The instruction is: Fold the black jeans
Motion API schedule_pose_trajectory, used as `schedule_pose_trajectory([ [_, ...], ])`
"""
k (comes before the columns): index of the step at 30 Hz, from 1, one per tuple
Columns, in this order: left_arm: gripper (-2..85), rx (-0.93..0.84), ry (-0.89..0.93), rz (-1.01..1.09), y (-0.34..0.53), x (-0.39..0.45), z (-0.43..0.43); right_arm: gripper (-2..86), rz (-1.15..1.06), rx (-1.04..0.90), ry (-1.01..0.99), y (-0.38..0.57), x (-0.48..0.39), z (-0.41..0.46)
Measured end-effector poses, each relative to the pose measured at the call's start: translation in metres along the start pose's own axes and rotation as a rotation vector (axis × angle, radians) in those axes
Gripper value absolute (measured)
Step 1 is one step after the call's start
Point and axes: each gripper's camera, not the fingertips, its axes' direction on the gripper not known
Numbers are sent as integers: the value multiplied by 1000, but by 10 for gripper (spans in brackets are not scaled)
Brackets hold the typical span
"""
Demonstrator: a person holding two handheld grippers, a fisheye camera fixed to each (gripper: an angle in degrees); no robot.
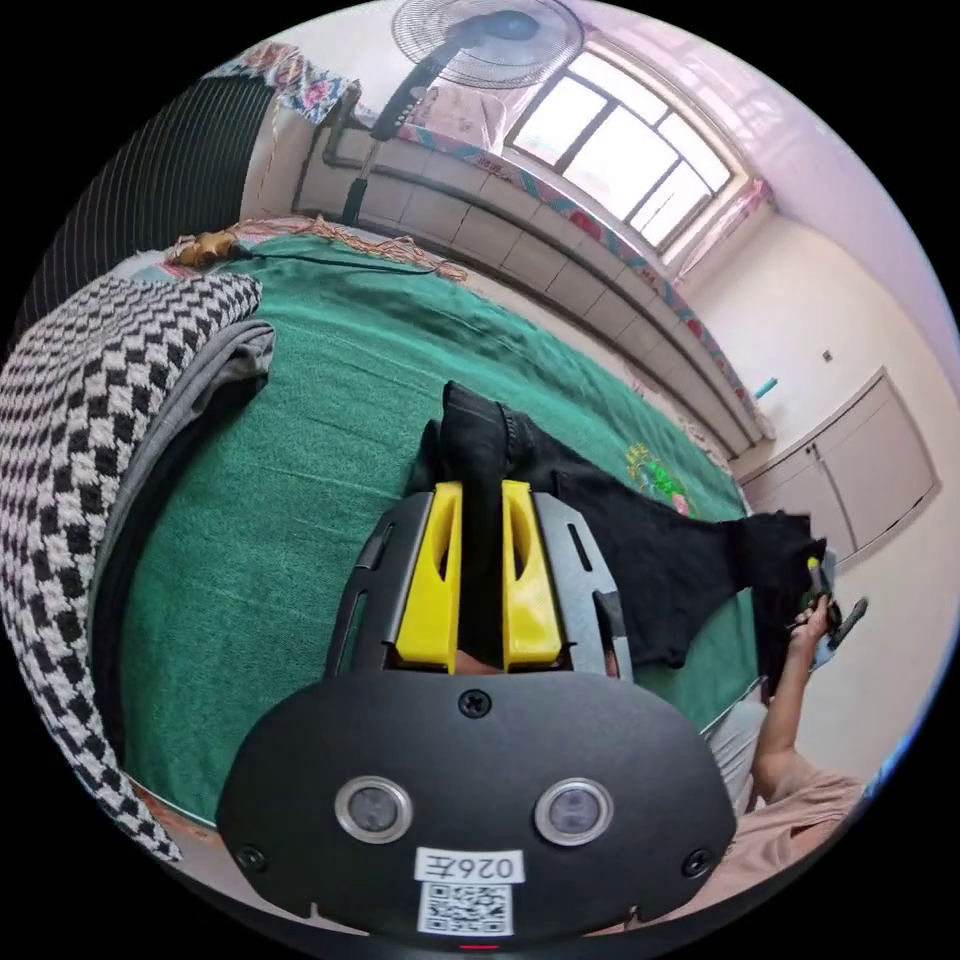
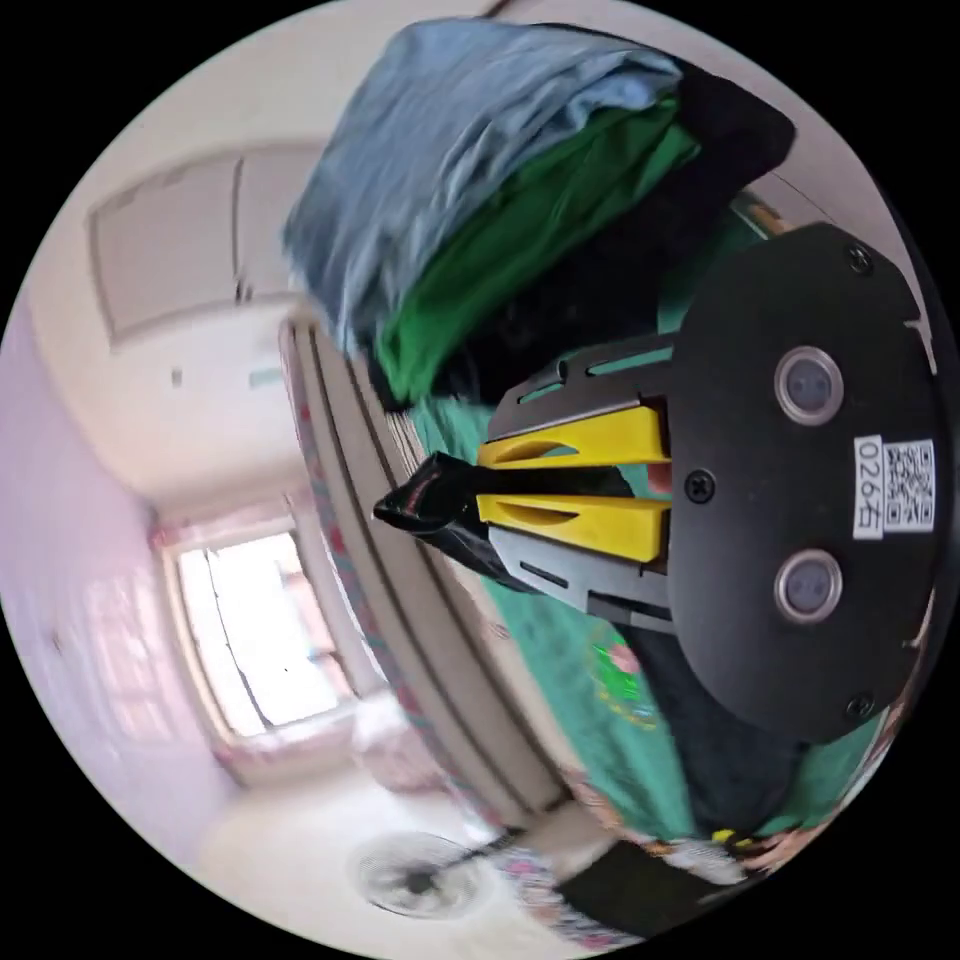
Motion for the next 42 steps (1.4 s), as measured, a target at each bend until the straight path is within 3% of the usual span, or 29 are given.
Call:
schedule_pose_trajectory([
  [4,92,169,69,-179,1,-27,-49,66,321,46,-62,16,100,-20],
  [7,74,306,103,-88,-1,-5,-84,75,434,104,-117,37,122,-27],
  [10,59,212,38,150,-24,55,-80,73,322,81,-158,38,96,-24],
  [13,59,73,-56,418,-36,132,-59,75,98,-7,-250,41,42,-11],
  [17,67,18,-202,723,-45,232,-34,79,-229,-138,-380,68,-50,5],
  [23,96,-82,-305,966,-47,294,9,81,-660,-428,-535,149,-166,43],
  [27,135,-113,-343,993,-53,310,12,103,-897,-487,-340,207,-203,75],
  [30,138,-70,-326,1017,-62,329,-3,84,-925,-530,-297,232,-204,99],
  [38,132,-106,-306,1088,-75,374,-23,119,-748,-668,-611,213,-172,105],
  [42,111,-100,-286,1076,-82,386,-39,77,-772,-671,-534,229,-166,120],
])
